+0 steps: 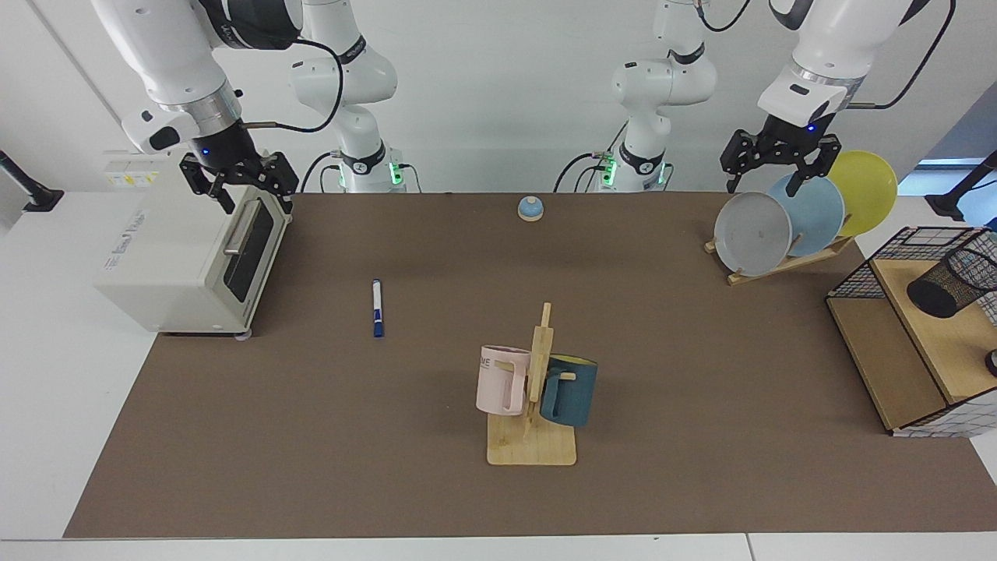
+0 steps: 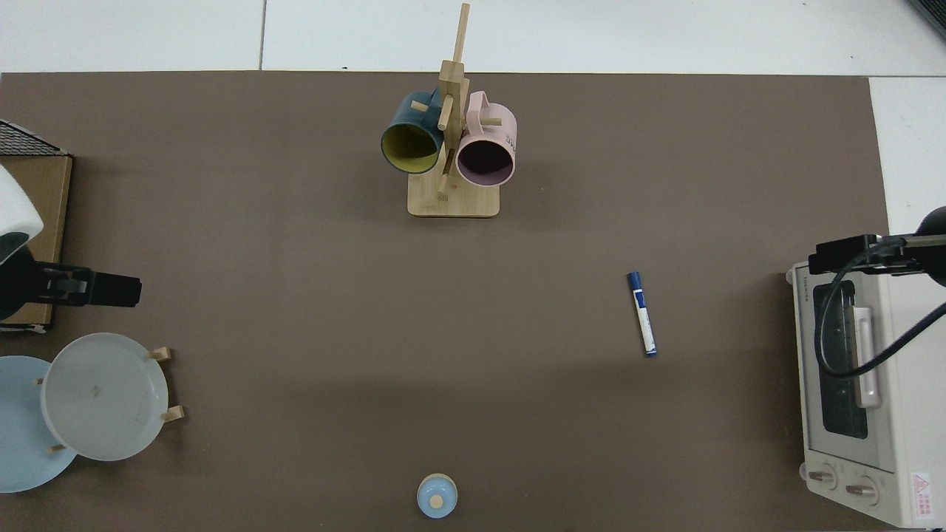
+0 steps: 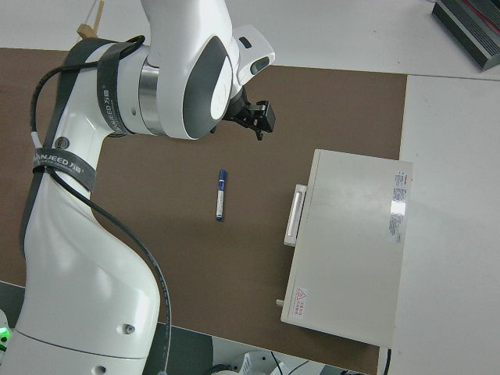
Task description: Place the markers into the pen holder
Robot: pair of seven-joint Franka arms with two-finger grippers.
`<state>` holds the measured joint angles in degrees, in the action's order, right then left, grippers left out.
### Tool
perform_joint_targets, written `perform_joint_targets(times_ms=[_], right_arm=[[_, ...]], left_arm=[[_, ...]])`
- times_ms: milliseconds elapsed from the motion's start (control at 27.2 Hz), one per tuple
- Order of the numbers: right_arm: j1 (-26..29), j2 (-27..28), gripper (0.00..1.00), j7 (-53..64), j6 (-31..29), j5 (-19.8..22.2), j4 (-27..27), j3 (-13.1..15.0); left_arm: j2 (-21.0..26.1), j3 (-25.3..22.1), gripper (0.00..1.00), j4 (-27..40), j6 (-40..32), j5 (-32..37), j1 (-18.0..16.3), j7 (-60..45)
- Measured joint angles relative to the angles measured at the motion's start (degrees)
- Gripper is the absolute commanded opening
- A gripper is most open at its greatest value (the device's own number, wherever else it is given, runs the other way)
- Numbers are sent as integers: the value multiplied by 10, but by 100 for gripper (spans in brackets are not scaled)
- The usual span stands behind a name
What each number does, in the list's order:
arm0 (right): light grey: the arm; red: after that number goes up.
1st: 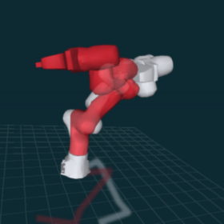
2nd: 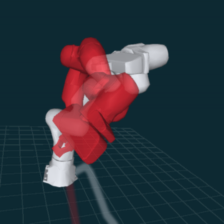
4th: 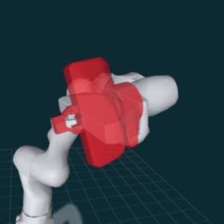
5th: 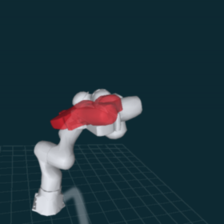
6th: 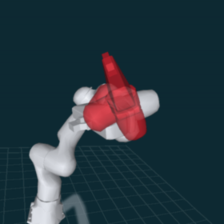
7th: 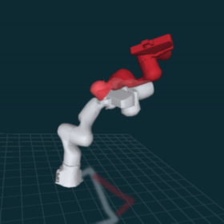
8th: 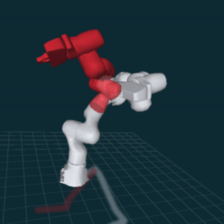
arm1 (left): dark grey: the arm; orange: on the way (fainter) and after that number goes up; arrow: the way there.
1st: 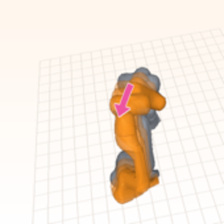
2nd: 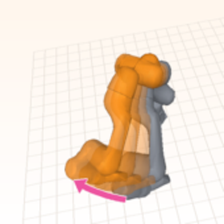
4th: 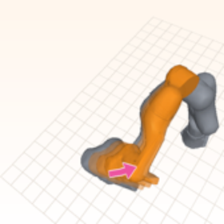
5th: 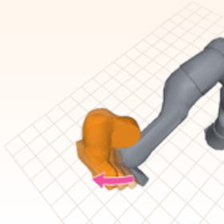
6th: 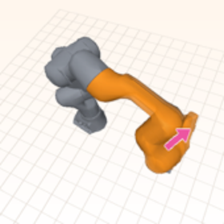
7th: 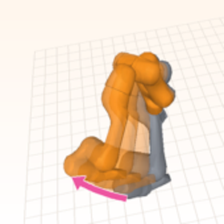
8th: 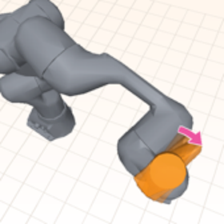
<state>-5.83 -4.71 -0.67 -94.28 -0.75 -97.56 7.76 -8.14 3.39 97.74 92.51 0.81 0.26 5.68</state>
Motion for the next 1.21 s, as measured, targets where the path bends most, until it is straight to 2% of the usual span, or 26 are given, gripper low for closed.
perform_joint_targets(times_ms=[698, 918, 1212], right_arm=[[-1, 1, 100, 0, -6, 0, -2, -2], [-5, 17, 100, 0, -89, 0, -34, -10], [-11, 89, 100, 0, -187, -1, -53, -57]], left_arm=[[0, 0, 100, 0, 0, 0, 0, 0], [0, 0, 100, 0, 0, 0, 0, 0], [0, 0, 100, 0, 0, 0, 0, 0]])
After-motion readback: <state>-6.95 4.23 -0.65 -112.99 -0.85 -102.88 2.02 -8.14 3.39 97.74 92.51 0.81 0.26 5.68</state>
